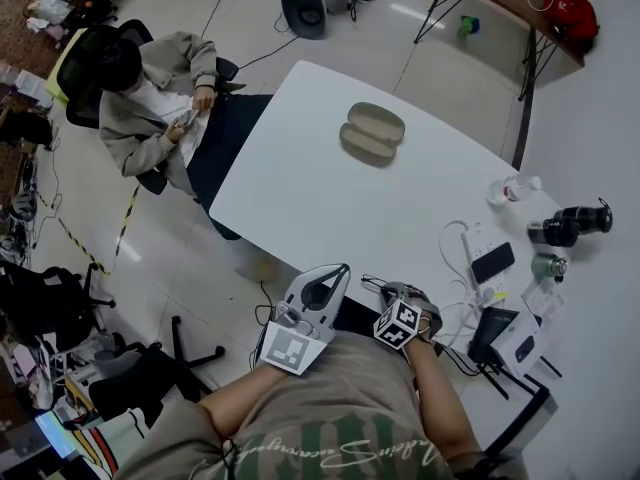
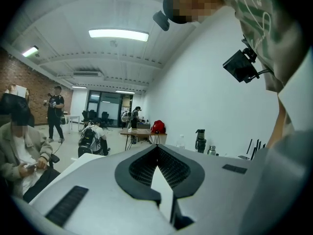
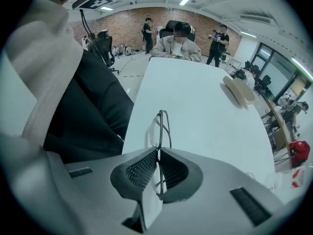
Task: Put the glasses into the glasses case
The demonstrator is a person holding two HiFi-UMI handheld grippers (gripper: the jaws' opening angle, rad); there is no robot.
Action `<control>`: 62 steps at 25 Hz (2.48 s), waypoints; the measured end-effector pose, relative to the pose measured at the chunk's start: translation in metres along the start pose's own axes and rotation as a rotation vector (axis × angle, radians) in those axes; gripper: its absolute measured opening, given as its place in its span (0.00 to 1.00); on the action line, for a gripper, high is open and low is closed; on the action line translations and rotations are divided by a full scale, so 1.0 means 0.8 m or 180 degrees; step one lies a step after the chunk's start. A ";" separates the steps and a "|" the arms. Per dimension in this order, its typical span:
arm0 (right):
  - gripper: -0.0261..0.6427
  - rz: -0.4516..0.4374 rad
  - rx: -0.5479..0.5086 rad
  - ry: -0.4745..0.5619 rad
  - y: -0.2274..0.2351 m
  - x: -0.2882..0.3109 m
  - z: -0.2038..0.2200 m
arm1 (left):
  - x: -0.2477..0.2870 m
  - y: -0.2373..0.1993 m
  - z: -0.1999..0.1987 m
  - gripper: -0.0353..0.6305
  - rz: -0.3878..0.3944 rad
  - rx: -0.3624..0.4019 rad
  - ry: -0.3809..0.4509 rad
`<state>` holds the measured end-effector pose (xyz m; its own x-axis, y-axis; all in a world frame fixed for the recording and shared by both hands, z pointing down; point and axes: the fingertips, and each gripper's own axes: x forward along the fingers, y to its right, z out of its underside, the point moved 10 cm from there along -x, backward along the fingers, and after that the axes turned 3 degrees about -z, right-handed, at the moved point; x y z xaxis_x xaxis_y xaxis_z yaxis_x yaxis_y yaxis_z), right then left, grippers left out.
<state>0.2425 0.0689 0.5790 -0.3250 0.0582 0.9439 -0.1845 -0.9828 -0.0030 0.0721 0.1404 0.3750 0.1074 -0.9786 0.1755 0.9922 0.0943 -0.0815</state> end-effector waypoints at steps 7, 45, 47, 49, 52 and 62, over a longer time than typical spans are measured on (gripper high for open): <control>0.09 0.0036 -0.0106 0.0117 0.009 -0.014 -0.010 | -0.005 0.003 0.005 0.06 -0.0141 -0.0100 -0.0098; 0.09 -0.0065 0.0729 -0.0163 0.017 0.009 -0.130 | 0.010 -0.189 -0.003 0.06 0.0564 -0.0457 0.0031; 0.09 -0.0064 0.0730 -0.0199 0.015 0.012 -0.139 | 0.010 -0.197 -0.004 0.06 0.0601 -0.0512 0.0034; 0.09 -0.0055 0.0732 -0.0230 0.013 0.015 -0.148 | 0.011 -0.205 -0.004 0.06 0.0652 -0.0536 0.0039; 0.09 -0.0024 0.0758 -0.0278 0.013 0.019 -0.159 | 0.014 -0.218 -0.003 0.06 0.0764 -0.0444 0.0076; 0.09 -0.0052 0.0758 -0.0284 0.001 0.037 -0.195 | 0.017 -0.251 0.003 0.06 0.0797 -0.0476 0.0016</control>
<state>0.0878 0.0972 0.5551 -0.2387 0.0692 0.9686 0.0380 -0.9960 0.0805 -0.1254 0.1083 0.3958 0.3471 -0.9292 0.1269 0.9145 0.3054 -0.2654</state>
